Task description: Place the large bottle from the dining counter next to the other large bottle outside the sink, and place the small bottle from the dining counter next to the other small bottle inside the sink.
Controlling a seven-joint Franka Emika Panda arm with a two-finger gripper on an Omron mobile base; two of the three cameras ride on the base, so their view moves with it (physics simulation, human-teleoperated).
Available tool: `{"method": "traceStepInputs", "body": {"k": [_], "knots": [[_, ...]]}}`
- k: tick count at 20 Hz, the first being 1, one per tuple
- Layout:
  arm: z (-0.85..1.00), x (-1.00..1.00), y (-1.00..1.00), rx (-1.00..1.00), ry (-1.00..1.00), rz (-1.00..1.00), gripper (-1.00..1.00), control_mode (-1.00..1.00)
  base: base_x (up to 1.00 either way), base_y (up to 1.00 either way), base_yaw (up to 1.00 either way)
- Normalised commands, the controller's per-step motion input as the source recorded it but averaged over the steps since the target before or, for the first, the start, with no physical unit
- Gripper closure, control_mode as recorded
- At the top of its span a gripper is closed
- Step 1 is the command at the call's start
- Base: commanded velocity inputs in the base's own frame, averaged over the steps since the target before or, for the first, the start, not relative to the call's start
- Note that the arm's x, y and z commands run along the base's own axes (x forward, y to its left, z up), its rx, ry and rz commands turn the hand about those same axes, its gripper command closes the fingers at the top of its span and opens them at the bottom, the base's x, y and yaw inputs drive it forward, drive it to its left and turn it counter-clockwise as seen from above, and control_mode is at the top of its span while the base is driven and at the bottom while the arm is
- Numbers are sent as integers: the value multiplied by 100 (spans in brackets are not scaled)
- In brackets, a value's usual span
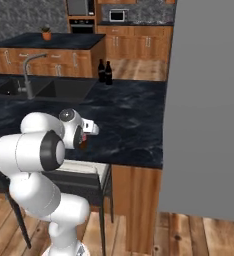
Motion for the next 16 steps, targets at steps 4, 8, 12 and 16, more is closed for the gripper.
{"method": "traceStepInputs", "body": {"k": [4, 8, 12, 16], "knots": [[0, 0, 0, 0, 0, 0, 100, 100, 9, 100, 0], [0, 0, 0, 0, 0, 0, 100, 100, 3, 100, 0], [0, 0, 0, 0, 0, 0, 100, 100, 0, 100, 0], [0, 0, 0, 0, 0, 0, 100, 100, 0, 100, 0]]}}
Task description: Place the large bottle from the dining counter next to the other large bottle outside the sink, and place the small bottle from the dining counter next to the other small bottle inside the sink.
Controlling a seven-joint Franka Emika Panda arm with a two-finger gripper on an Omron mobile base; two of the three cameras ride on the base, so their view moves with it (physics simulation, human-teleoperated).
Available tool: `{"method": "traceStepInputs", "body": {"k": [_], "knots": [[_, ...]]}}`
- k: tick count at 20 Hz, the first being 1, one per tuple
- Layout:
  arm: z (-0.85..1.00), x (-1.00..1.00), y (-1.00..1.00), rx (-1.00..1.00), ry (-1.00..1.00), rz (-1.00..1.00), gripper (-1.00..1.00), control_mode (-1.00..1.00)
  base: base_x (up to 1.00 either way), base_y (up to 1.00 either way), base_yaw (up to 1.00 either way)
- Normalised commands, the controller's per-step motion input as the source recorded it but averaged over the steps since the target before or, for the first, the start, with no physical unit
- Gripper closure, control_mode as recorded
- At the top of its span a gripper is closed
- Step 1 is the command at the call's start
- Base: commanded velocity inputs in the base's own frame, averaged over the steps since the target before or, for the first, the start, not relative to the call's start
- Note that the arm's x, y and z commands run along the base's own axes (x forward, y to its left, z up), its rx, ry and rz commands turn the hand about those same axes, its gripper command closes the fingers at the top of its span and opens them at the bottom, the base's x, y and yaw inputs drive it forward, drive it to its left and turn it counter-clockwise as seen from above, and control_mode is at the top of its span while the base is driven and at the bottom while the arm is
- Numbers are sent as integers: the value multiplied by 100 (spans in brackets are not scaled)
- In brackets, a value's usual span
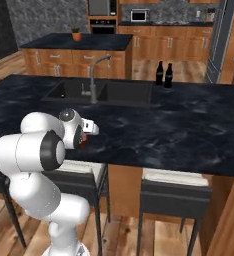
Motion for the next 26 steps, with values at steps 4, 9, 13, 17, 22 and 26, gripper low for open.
{"method": "traceStepInputs", "body": {"k": [4, 9, 13, 17, 22, 26], "knots": [[0, 0, 0, 0, 0, 0, 100, 100, 0, 100, 0], [0, 0, 0, 0, 0, 0, 100, 100, 0, 100, 0], [0, 0, 0, 0, 0, 0, 100, 100, 0, 100, 0], [0, 0, 0, 0, 0, 0, 100, 100, 0, 100, 0], [0, 0, 0, 0, 0, 0, 100, 100, 0, 100, 0], [0, 0, 0, 0, 0, 0, 100, 100, 0, 100, 0]]}}
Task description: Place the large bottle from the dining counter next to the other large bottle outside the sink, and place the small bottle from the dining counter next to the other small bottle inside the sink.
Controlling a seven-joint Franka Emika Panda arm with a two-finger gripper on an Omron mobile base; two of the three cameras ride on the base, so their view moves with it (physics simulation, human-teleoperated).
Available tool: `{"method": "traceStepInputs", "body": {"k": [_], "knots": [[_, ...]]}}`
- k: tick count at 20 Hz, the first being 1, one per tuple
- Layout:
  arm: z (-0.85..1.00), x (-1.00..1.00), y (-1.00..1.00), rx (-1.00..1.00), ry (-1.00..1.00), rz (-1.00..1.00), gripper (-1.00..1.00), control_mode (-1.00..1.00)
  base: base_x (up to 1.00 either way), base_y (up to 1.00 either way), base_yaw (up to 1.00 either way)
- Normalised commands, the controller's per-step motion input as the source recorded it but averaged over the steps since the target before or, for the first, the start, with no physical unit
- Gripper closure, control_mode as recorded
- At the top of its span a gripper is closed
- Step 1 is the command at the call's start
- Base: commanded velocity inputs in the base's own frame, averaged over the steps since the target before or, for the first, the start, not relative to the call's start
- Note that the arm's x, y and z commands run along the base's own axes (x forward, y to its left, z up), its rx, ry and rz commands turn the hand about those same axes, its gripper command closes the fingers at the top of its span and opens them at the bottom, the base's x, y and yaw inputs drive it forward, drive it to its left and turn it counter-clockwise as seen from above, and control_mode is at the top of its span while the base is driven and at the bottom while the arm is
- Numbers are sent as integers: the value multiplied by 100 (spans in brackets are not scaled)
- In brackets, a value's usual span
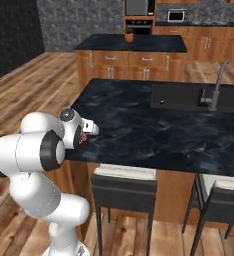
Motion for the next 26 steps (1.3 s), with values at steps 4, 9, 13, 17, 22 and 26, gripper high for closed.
{"method": "traceStepInputs", "body": {"k": [4, 9, 13, 17, 22, 26], "knots": [[0, 0, 0, 0, 0, 0, 100, 100, 1, 100, 0], [0, 0, 0, 0, 0, 0, 100, 100, 4, 100, 0], [0, 0, 0, 0, 0, 0, 100, 100, 9, 100, 0], [0, 0, 0, 0, 0, 0, 100, 100, 20, 100, 0], [0, 0, 0, 0, 0, 0, 100, 100, 79, 92, 0], [0, 0, 0, 0, 0, 0, 100, 100, 100, 74, -4]]}}
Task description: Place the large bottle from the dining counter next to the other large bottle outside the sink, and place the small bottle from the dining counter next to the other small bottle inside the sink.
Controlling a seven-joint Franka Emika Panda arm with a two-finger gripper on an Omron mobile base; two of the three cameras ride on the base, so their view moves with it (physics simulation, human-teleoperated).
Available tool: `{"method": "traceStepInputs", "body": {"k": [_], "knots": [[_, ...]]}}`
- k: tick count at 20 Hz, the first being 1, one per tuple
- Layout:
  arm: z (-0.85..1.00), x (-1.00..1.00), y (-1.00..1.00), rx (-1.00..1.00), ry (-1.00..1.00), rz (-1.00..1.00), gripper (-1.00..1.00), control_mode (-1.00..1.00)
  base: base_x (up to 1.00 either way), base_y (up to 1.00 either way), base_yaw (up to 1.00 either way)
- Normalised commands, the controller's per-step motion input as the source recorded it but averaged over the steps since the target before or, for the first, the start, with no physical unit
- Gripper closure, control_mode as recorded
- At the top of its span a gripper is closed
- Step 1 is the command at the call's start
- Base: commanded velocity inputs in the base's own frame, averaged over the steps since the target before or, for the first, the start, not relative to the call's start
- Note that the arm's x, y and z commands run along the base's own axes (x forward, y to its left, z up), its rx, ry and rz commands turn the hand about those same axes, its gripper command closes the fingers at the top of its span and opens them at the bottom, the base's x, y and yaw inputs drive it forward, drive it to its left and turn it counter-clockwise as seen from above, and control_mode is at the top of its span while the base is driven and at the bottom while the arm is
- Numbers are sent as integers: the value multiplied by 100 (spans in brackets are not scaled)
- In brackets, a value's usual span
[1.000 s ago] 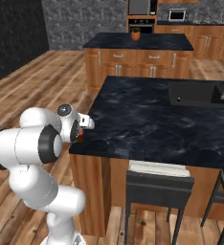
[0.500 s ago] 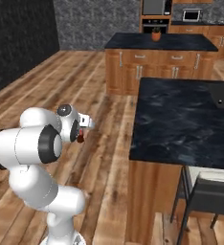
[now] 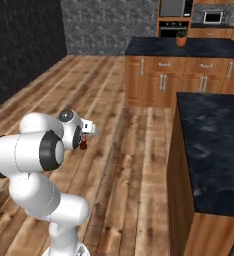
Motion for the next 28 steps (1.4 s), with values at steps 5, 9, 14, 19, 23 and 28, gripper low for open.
{"method": "traceStepInputs", "body": {"k": [5, 9, 14, 19, 23, 28], "knots": [[0, 0, 0, 0, 0, 0, 100, 100, 100, 65, -7], [0, 0, 0, 0, 0, 0, 100, 100, 100, 54, -11], [0, 0, 0, 0, 0, 0, 100, 100, 100, 37, -14], [0, 0, 0, 0, 0, 0, 100, 100, 100, 15, -17], [0, 0, 0, 0, 0, 0, 100, 100, 100, 7, -20], [0, 0, 0, 0, 0, 0, 100, 100, 99, 9, -26]]}}
